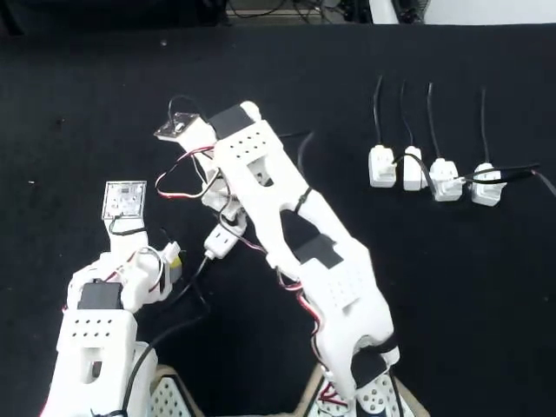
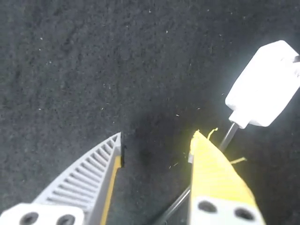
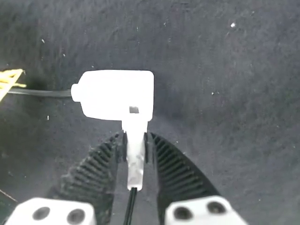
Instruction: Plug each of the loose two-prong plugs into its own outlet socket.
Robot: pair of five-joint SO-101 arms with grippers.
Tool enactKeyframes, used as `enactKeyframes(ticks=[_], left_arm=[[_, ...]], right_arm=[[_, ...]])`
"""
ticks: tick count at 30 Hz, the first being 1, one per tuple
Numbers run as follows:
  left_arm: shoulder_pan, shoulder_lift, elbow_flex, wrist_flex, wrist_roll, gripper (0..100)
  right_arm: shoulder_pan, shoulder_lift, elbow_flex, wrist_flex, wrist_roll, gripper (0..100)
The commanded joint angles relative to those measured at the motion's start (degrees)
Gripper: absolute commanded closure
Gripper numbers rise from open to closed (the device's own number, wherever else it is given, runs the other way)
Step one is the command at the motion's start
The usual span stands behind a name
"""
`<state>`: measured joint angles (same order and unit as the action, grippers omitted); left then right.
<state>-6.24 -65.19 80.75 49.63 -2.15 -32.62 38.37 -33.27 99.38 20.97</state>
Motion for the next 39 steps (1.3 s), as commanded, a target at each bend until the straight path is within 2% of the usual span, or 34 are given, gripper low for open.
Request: enactKeyframes(ticks=[1, 16, 39], left_arm=[[-0.48, -0.70, -0.66, 0.18, -0.62, 77], [-0.57, -0.70, -0.84, 0.18, -0.62, 77], [-0.57, -0.70, -0.84, 0.18, -0.62, 77]], right_arm=[[-0.97, 3.03, -3.56, 1.85, 0.53, 98.8], [-1.41, 3.56, -8.22, 1.85, 0.18, 98.8], [-1.58, 4.79, -4.97, 1.85, -3.43, 98.8]])
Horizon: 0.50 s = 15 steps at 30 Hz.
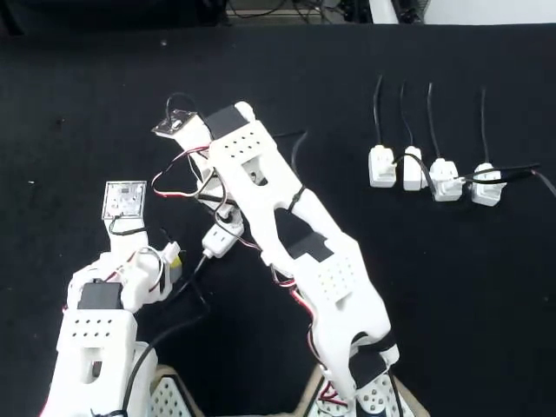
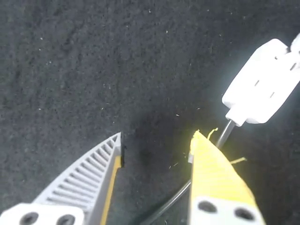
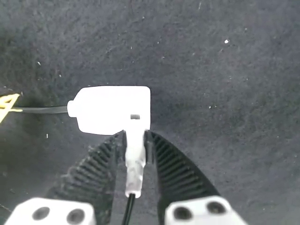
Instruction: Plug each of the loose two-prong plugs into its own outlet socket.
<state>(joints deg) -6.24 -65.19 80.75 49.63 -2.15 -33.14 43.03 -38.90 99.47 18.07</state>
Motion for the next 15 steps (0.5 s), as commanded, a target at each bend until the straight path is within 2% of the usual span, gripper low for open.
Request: enactKeyframes(ticks=[1, 6, 15], left_arm=[[-0.57, -0.70, -0.84, 0.18, -0.62, 77], [-0.57, -0.70, -0.84, 0.18, -0.62, 77], [-0.57, -0.70, -0.84, 0.18, -0.62, 77]], right_arm=[[-1.14, 0.13, 0.57, 1.76, -0.53, 98.8], [-0.88, 0.13, 0.40, 1.76, -0.79, 98.8], [0.09, -0.31, 0.48, 1.76, -7.12, 98.8]])
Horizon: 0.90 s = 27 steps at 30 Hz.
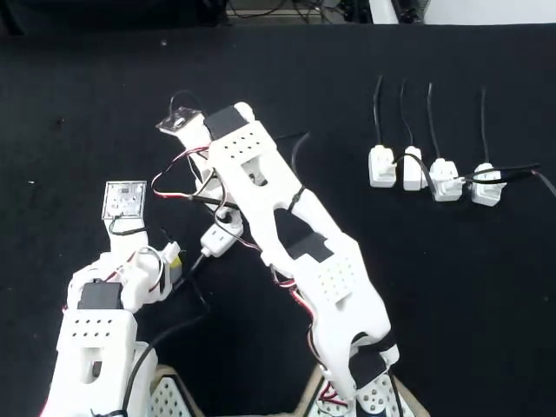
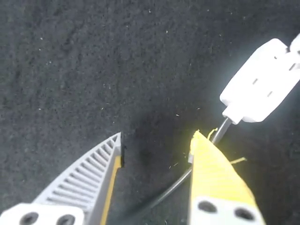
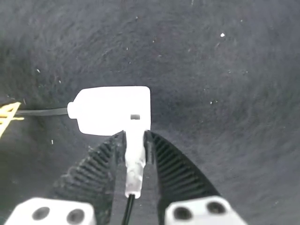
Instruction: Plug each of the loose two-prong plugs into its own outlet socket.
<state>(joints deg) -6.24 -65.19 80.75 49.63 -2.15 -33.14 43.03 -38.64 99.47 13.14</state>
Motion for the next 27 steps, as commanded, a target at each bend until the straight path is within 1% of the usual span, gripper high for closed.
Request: enactKeyframes(ticks=[1, 5, 10, 13, 21, 27], left_arm=[[-0.57, -0.70, -0.84, 0.18, -0.62, 77], [-0.57, -0.70, -0.84, 0.18, -0.62, 77], [-0.57, -0.70, -0.84, 0.18, -0.62, 77], [-0.57, -0.70, -0.84, 0.18, -0.62, 77], [-0.57, -0.70, -0.92, 0.18, -0.62, 77], [-0.57, -0.70, -0.92, 0.18, -0.62, 77]], right_arm=[[0.09, -0.31, 0.31, 1.85, -2.73, 98.8], [0.18, -1.89, 1.10, 1.85, -3.52, 98.8], [-0.09, -7.78, 6.20, 1.85, -4.92, 98.8], [0.09, -8.75, 7.60, 1.85, -4.92, 98.8], [0.18, -8.75, 7.52, 1.67, -4.92, 98.8], [0.00, -5.67, 1.01, 1.67, -4.92, 98.8]])
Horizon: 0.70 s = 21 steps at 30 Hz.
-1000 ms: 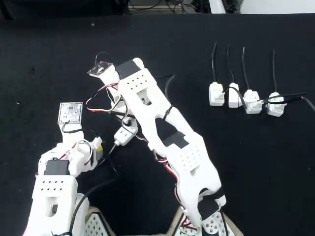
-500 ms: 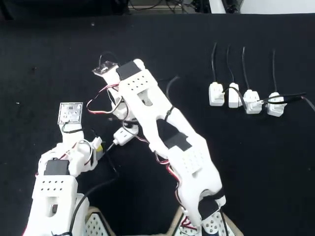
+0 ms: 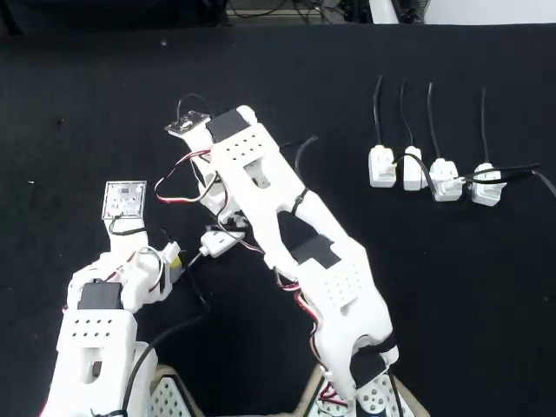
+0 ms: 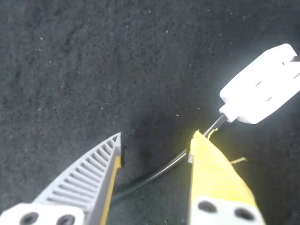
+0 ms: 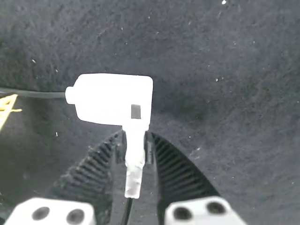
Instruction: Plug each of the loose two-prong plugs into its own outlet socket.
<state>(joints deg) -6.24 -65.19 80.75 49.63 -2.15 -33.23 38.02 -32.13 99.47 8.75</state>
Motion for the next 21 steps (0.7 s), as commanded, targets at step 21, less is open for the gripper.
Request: enactKeyframes(ticks=[21], left_arm=[[-0.57, -0.70, -0.92, 0.26, -0.62, 77]], right_arm=[[-3.60, 16.22, -16.40, 1.76, -0.35, 98.8]])
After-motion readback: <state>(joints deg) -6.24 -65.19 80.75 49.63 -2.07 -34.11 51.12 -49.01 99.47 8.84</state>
